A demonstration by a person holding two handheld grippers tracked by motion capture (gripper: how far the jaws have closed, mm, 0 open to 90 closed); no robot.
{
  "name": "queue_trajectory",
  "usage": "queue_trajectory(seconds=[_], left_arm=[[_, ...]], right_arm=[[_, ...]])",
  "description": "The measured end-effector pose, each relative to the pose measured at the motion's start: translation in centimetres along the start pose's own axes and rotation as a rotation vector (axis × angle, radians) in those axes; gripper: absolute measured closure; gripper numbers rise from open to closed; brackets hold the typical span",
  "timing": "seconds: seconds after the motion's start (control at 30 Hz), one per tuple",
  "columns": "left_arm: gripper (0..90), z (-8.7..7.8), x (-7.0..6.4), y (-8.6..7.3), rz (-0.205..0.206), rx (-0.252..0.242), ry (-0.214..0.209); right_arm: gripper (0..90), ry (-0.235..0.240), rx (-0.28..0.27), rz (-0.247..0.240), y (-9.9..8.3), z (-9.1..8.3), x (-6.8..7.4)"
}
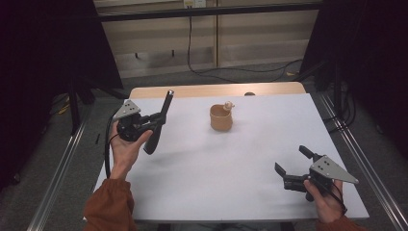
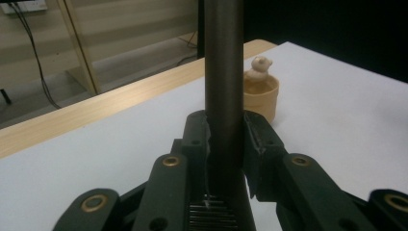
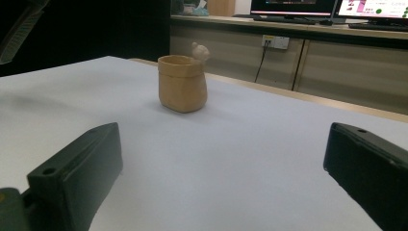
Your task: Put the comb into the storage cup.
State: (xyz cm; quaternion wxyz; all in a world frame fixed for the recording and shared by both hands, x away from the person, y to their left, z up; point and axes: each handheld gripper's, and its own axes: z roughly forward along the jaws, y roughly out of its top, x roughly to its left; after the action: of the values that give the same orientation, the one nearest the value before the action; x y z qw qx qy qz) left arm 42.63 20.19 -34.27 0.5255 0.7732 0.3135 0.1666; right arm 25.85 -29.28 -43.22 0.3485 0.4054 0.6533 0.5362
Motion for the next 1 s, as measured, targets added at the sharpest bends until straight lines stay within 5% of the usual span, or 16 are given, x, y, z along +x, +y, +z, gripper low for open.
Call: queue_trajectory(seconds=[0.4, 1.0], left_arm=[[73.0, 0.3, -1.2, 0.3, 0.007, -0.038, -0.102], [73.0, 2.3, -4.9, 0.9, 0.067, -0.002, -0.202]], right_arm=[[0.0, 0.002, 0.001, -0.002, 0.0, 0.0, 0.0], [0.0, 0.025, 0.001, -0.020, 0.0, 0.1, 0.3]])
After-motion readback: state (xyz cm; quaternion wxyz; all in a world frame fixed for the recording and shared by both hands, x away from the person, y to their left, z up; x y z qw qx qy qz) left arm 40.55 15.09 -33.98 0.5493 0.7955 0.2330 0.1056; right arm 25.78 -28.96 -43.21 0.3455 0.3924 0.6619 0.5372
